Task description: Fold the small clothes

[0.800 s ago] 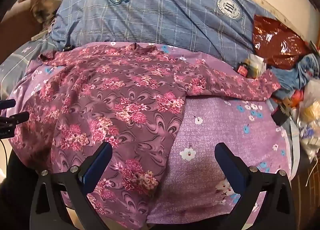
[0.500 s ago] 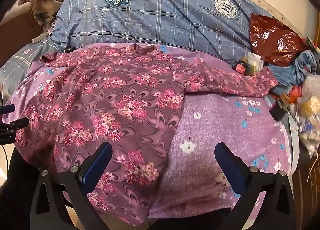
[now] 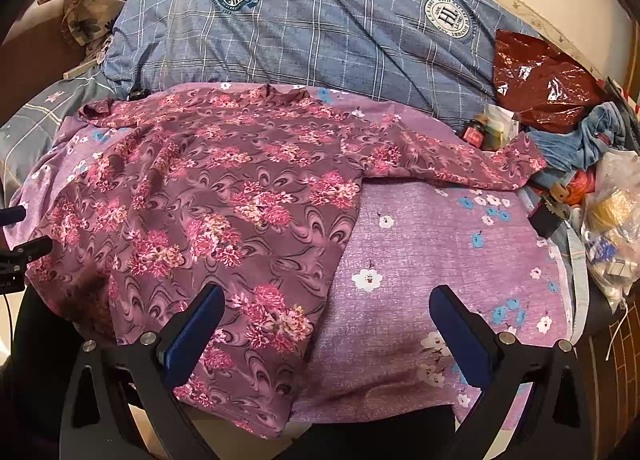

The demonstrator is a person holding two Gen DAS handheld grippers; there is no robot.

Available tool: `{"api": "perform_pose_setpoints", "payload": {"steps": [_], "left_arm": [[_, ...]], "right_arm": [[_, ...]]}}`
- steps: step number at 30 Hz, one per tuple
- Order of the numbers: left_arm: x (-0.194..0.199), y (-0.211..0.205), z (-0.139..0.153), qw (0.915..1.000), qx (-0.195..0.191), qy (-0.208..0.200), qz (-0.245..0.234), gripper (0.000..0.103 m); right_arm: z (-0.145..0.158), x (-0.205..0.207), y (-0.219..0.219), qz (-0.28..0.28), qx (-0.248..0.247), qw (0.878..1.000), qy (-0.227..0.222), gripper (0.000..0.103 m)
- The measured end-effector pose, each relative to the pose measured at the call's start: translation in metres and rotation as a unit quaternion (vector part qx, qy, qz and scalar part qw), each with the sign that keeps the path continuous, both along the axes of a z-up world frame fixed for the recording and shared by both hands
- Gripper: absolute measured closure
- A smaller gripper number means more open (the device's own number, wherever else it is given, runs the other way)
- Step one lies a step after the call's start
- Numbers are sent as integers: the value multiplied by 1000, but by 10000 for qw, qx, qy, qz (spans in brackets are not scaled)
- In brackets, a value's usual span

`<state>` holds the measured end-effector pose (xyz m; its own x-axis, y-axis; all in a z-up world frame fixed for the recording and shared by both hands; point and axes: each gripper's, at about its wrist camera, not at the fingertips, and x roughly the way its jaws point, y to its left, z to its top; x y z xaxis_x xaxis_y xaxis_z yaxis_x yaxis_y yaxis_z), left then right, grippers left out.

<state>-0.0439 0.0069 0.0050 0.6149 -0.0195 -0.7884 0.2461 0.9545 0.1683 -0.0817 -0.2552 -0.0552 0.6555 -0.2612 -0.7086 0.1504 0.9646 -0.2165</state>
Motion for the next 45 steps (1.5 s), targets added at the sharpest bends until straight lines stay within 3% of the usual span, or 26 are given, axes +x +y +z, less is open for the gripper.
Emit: {"api": "perform_pose_setpoints", "payload": {"steps": [45], "left_arm": [[-2,-13,-5,9997,-51,117,-207,16]], "right_arm": [[-3,1,0,26,-67,10000,64,0]]}}
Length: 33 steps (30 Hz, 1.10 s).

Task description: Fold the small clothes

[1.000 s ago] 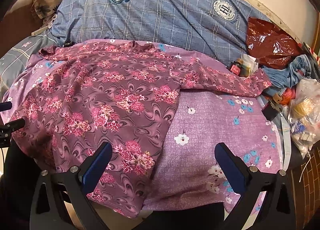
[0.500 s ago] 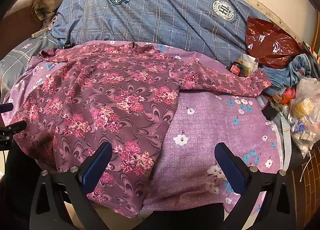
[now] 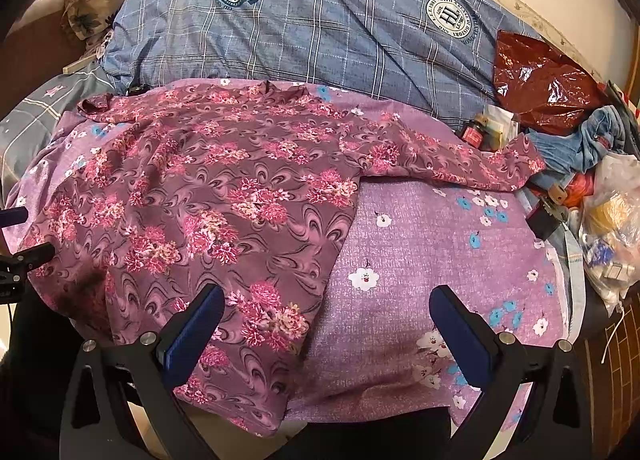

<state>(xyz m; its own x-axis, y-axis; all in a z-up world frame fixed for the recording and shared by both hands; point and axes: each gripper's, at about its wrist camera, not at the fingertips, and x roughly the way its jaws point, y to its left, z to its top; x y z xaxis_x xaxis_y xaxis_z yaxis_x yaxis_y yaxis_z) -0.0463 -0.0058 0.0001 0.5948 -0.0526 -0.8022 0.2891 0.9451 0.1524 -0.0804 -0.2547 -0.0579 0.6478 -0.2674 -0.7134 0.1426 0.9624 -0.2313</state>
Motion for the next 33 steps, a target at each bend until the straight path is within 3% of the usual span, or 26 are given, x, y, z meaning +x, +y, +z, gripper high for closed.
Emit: {"api": "perform_pose_setpoints", "payload": {"steps": [23,26,30,33], "left_arm": [[20,-6,-17,9997,101,218,10,16],[29,-1,-14,9995,-27,330,16,16],[58,27,1,9979,-387,347,391,16],[89,48,3,9947,-391,427,846,16]], "right_arm": [[-16,12,-8,-98,108,9997,212,0],[-16,15,-14,-145,145,9996,169,0],[-9,26,-38,-423,246,9988,-5,1],[-10,45,-64,-643,557,9964,-19,2]]}}
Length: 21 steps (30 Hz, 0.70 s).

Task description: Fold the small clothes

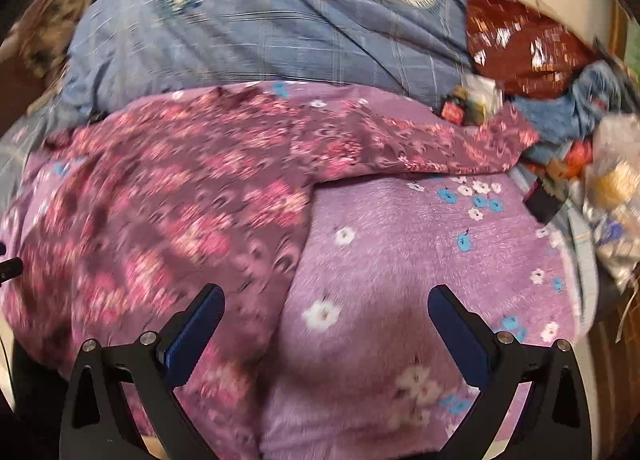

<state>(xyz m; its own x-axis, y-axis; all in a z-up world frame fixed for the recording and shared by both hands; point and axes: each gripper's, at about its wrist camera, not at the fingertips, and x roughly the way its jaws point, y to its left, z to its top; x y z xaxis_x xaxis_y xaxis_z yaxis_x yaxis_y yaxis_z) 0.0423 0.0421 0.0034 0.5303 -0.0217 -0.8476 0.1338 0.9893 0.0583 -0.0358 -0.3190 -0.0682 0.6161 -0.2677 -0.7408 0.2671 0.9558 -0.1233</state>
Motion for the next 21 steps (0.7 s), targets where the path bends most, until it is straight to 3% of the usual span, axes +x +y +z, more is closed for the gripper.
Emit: {"api": "perform_pose_setpoints", "payload": {"steps": [7,12,14,15,16,21], "left_arm": [[50,7,-27,9969,-2,683,378,17],[67,11,-49,9931,-167,1040,505,17],[71,15,-53,9924,-162,1083,564,17],[72,16,-53,9922,-153,1085,590,17],[74,19,-51,9922,-157,1063,628,17],[81,33,-44,9908,-281,984,887,17]], "right_arm": [[-24,52,-28,-88,842,9964,-81,5],[-46,82,-25,139,1112,9936,-135,21],[-56,91,-23,167,889,9959,-42,64],[-56,91,-24,196,812,9964,-135,76],[-54,91,-26,267,853,9957,-228,97],[-27,92,-62,164,1427,9878,-594,100]]}}
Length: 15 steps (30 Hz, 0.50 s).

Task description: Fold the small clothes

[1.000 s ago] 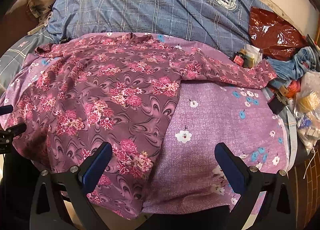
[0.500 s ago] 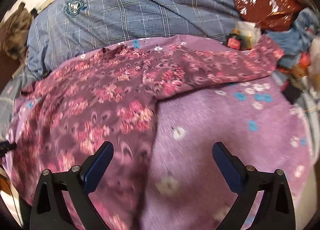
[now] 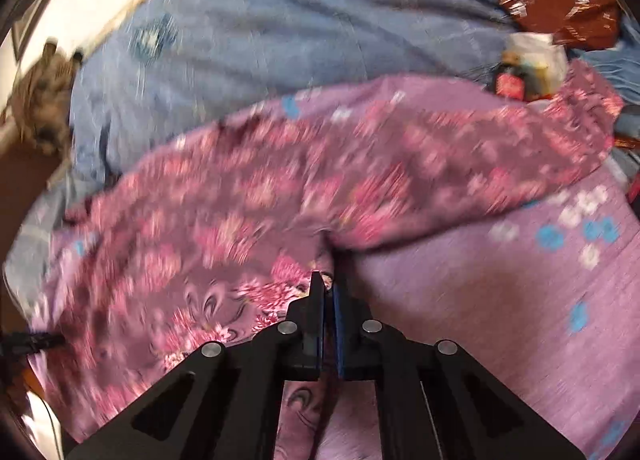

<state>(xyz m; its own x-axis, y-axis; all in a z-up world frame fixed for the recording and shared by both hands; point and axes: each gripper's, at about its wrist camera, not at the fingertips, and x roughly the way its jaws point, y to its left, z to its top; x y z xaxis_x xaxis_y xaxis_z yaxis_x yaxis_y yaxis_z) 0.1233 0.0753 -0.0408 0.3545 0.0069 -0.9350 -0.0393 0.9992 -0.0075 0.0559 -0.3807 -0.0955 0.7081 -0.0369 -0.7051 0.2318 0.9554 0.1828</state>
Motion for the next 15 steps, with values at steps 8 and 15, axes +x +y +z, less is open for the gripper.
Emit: {"api": "perform_pose_setpoints", "payload": {"steps": [8,15], "left_arm": [[5,14,-18,9989,-309,327,153,17],[5,17,-29,9983,-376,429,112,16]], "right_arm": [[-16,3,-18,-190,585,9960,653,86],[-31,-91,12,254,1243,9883,851,53]]}}
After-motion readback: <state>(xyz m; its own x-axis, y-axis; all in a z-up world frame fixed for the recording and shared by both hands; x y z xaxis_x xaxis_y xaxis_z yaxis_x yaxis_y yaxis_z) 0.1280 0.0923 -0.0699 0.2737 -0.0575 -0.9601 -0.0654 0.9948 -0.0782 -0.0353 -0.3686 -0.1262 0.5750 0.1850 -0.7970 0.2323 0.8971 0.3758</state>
